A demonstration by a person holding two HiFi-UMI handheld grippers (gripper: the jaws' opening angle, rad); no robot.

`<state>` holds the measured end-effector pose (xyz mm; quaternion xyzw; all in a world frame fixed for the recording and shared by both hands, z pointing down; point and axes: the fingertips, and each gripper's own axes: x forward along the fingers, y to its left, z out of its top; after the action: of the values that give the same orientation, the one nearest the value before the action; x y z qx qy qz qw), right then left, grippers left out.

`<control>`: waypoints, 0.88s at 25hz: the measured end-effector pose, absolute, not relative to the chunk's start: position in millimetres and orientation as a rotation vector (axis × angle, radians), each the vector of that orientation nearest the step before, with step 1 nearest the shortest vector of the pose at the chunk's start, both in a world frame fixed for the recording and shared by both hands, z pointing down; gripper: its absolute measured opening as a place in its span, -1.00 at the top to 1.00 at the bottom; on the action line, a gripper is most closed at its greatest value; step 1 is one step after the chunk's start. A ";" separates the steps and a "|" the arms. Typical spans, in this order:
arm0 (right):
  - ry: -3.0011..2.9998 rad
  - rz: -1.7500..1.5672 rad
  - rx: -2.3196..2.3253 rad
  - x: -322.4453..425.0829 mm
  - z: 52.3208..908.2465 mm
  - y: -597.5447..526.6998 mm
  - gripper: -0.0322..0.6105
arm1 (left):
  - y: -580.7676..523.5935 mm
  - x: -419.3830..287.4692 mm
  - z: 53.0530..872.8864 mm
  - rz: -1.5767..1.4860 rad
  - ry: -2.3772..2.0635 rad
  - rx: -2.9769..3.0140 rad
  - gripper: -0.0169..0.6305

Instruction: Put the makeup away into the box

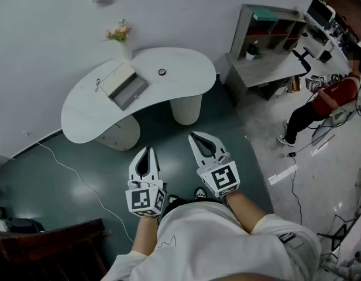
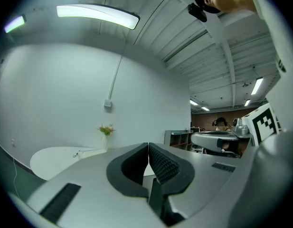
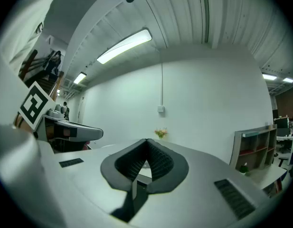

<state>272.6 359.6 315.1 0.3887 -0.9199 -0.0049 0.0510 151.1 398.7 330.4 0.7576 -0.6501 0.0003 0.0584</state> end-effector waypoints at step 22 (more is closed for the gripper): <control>-2.832 -0.035 0.882 275.1 369.9 336.8 0.70 | 397.0 175.7 376.4 0.114 -2.015 2.125 0.88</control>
<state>275.1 336.8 369.9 0.2964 -0.9510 -0.0117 0.0876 175.7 397.0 376.4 0.7211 -0.6837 0.0387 0.1055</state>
